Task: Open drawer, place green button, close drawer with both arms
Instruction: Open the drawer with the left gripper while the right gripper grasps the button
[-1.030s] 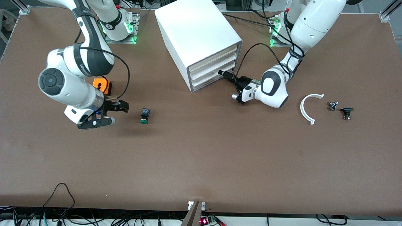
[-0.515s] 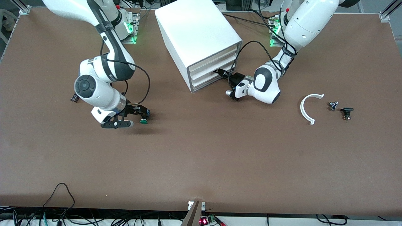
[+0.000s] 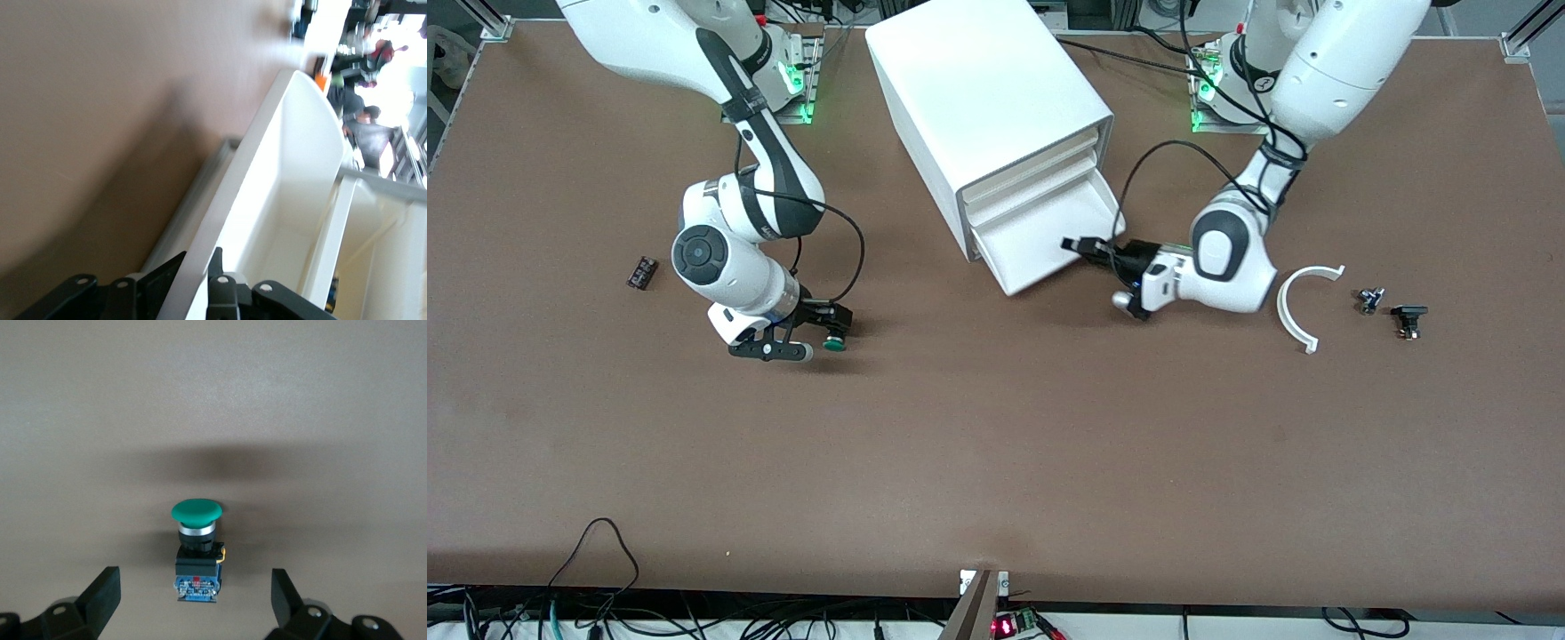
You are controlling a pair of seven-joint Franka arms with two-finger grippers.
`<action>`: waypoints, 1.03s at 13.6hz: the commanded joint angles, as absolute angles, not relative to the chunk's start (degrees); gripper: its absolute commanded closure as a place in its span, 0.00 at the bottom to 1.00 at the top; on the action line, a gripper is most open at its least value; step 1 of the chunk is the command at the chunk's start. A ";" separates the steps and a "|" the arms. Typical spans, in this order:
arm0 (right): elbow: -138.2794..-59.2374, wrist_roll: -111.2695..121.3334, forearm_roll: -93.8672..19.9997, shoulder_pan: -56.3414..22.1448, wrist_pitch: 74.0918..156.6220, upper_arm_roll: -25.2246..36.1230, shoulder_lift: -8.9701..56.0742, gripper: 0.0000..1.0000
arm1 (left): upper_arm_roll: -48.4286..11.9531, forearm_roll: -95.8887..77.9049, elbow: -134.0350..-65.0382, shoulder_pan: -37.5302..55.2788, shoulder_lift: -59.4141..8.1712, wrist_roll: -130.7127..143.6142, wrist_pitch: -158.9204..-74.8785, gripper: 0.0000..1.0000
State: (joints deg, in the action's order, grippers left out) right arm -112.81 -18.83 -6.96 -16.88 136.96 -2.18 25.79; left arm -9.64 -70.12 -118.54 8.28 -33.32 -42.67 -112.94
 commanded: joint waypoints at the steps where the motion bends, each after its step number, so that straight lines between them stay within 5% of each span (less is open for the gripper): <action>1: -113.38 -20.48 -6.50 -17.14 139.74 -2.29 27.50 0.00 | -6.95 -70.49 -115.14 9.32 -34.89 -40.78 -120.15 1.00; 2: -113.47 -20.48 -6.50 -17.23 140.62 -2.29 28.21 0.00 | -6.77 -70.49 -114.79 9.32 -34.81 -40.78 -120.15 0.86; 3: -113.38 -20.57 -6.50 -17.49 140.71 -2.29 28.65 0.00 | -6.77 -70.58 -114.79 9.06 -34.63 -41.39 -120.15 0.01; 14: -115.66 -20.57 -4.39 -18.81 142.20 -2.37 30.76 0.01 | -6.77 -57.39 -115.66 0.79 -18.02 -40.87 -137.90 0.00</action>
